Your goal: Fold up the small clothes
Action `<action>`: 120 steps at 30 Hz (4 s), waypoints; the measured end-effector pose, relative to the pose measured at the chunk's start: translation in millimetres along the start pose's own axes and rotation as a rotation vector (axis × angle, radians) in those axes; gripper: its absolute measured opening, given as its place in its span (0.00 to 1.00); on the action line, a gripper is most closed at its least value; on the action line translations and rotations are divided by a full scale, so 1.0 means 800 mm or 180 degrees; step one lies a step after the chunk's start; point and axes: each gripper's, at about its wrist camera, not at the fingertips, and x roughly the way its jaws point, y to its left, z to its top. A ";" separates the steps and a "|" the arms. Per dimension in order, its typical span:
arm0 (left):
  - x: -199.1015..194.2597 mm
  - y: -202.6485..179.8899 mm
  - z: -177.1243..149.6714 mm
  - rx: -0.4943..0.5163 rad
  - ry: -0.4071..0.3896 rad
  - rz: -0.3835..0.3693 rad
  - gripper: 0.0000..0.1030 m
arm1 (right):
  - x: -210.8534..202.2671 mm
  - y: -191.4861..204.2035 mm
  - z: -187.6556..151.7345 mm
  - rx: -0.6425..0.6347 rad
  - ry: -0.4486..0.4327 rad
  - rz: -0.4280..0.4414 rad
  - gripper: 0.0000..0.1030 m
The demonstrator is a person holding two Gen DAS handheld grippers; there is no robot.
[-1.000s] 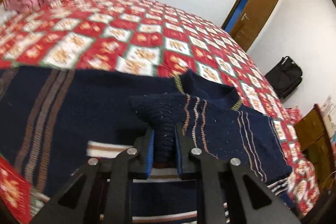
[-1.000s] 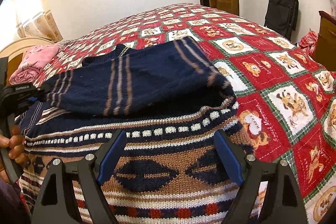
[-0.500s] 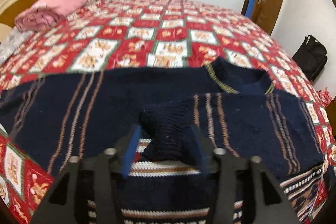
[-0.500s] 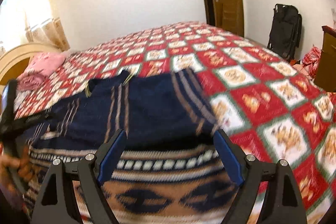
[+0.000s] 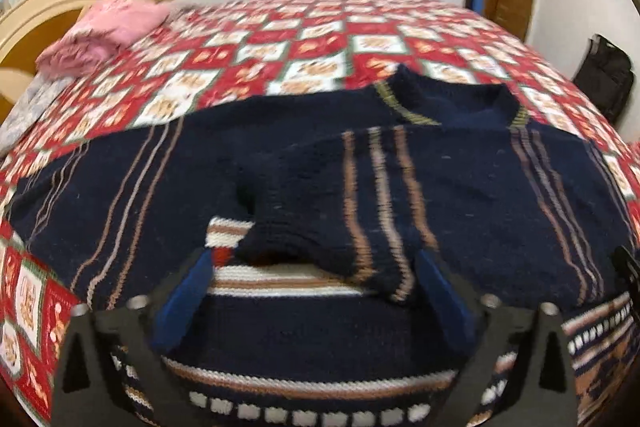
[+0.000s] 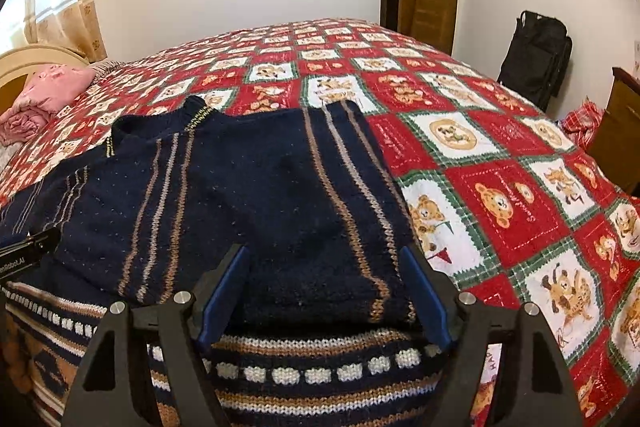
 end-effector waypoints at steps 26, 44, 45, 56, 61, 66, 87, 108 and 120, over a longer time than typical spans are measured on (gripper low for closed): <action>-0.005 0.007 -0.023 -0.0470 -0.0203 -0.0134 1.00 | -0.001 0.010 -0.007 -0.0149 -0.0034 -0.0174 0.77; -0.007 0.012 -0.018 -0.0482 -0.0036 -0.0226 1.00 | 0.000 0.011 -0.004 -0.0155 -0.0036 -0.0210 0.78; -0.010 0.022 -0.015 -0.0496 0.0016 -0.0255 1.00 | 0.000 0.011 -0.004 -0.0154 -0.0036 -0.0215 0.78; -0.068 0.311 0.022 -0.1568 -0.0583 0.1020 1.00 | -0.002 0.013 -0.007 -0.0185 -0.0054 -0.0240 0.78; -0.029 0.445 0.011 -0.2173 -0.0304 0.1488 1.00 | -0.001 0.016 -0.007 -0.0201 -0.0046 -0.0265 0.78; 0.021 0.503 0.001 -0.2481 0.0010 0.1310 0.93 | 0.001 0.018 -0.006 -0.0217 -0.0032 -0.0285 0.78; -0.043 0.398 0.051 -0.1605 -0.0679 0.0905 0.13 | 0.003 0.018 -0.006 -0.0207 -0.0038 -0.0279 0.80; -0.065 -0.056 -0.013 0.0230 -0.0333 -0.0820 0.34 | -0.085 0.022 -0.023 0.0078 -0.0093 0.0565 0.80; -0.130 0.059 -0.046 -0.0256 -0.0680 -0.0101 0.69 | -0.022 0.122 0.053 0.0380 0.0426 0.1921 0.80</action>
